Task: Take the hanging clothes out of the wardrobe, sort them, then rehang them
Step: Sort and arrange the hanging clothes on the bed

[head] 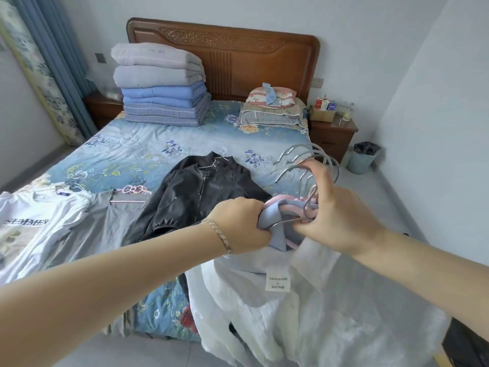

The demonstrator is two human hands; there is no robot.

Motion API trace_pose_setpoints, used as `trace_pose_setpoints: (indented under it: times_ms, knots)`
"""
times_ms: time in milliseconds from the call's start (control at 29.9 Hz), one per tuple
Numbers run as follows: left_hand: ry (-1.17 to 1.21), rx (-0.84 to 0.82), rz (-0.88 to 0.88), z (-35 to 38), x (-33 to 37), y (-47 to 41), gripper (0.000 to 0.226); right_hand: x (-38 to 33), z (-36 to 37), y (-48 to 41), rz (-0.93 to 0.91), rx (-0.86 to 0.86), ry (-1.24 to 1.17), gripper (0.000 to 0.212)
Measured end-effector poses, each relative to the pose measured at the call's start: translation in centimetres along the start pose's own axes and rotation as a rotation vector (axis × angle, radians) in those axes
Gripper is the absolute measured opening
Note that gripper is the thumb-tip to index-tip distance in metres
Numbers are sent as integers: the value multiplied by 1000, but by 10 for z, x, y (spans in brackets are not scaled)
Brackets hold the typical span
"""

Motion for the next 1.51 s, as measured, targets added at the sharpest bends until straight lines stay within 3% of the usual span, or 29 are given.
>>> trace_pose_setpoints:
  times_ms: [234,469,602,837,904,1038,1138,1272,1439,1506]
  knots:
    - [112,-186,-141,-36,-80,3,19,-48,24,-67,-53,-95,-124,84]
    - [31,-15,-258,-30,-174,-51,26,-34,105,-165,-31,-110,-132,86]
    - [-71,17,-319,13,-239,-97,9,-6,189,-225,11,-182,-91,83]
    - [-256,-78,-425,135,-375,-213,28,80,359,-336,65,-229,-47,73]
    - [-220,-114,-446,180,-408,-244,29,111,414,-358,156,-261,-76,72]
    - [5,-31,-539,260,-468,-283,37,176,516,-395,330,-283,-111,70]
    - [124,-53,-612,308,-510,-283,49,220,586,-410,420,-336,-50,73]
    - [178,-105,-769,348,-561,-253,45,256,651,-420,535,-413,-51,82]
    - [257,-283,-882,371,-589,-222,33,262,677,-431,632,-572,38,95]
    - [298,-373,-933,370,-591,-212,30,249,672,-427,627,-622,78,85]
Point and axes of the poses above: each hand's wrist, its own y-axis away from the middle knuckle, its own z-axis out of the palm, x = y × z, the point moved 6 cm from there along -y, towards the middle knuckle, and after that the axes turned 4 degrees about -y, right-handed, at the moved point
